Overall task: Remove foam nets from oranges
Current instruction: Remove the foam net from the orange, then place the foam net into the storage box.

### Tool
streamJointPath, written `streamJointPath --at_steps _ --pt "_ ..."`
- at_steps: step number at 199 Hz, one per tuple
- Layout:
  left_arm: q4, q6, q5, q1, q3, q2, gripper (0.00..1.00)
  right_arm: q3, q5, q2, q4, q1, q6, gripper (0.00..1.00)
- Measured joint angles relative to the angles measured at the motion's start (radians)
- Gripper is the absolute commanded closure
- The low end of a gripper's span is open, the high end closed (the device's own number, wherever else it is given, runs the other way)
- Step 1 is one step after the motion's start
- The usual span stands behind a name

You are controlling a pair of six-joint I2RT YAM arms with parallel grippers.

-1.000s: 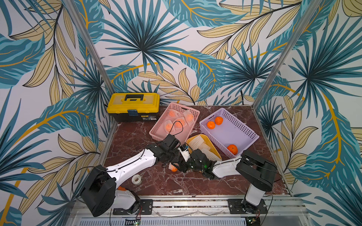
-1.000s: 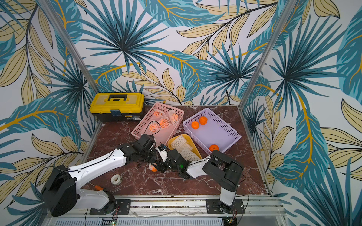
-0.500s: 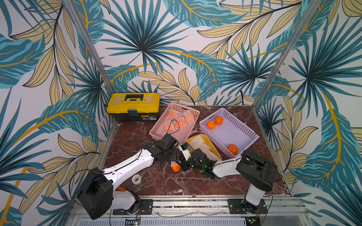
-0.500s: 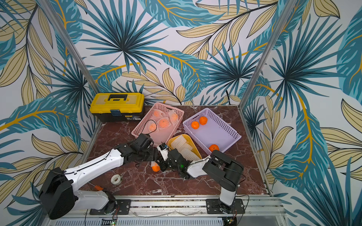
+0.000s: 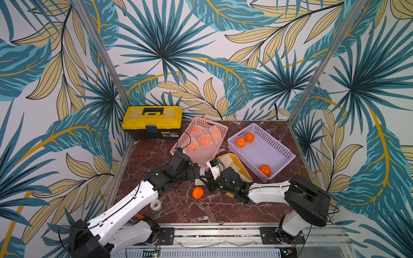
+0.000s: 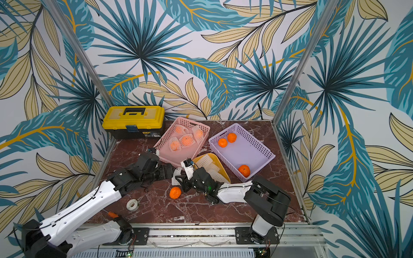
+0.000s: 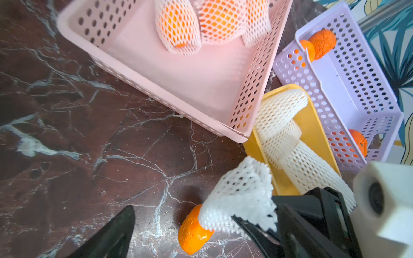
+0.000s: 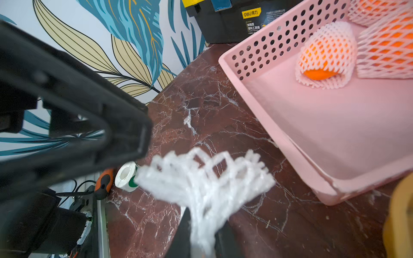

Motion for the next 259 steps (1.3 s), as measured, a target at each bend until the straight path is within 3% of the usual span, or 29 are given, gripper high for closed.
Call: streamJointPath --at_steps 42,72,106,142,177,236,259 --pt "-0.003 -0.023 -0.056 0.016 -0.041 -0.093 0.0 0.081 0.082 -0.23 -0.328 -0.031 0.045 0.82" --pt "-0.004 -0.023 -0.055 0.019 -0.053 -0.104 0.0 0.216 0.061 -0.352 -0.658 -0.191 0.078 0.78" --pt "-0.005 -0.016 -0.04 0.02 -0.073 -0.112 0.0 0.386 0.06 -0.367 -1.107 -0.315 0.031 0.74" --pt "-0.006 -0.006 -0.032 0.02 -0.094 -0.112 0.01 0.531 0.143 -0.28 -1.431 -0.349 -0.073 0.74" --pt "-0.006 0.0 -0.029 0.02 -0.104 -0.112 0.0 0.564 0.253 -0.131 -1.525 -0.351 -0.159 0.68" --pt "-0.019 0.001 -0.027 0.023 -0.149 -0.146 0.01 0.655 0.301 0.108 -1.524 -0.351 -0.219 0.65" --pt "-0.021 0.001 -0.026 0.024 -0.151 -0.159 0.0 0.696 0.32 0.164 -1.518 -0.351 -0.228 0.54"
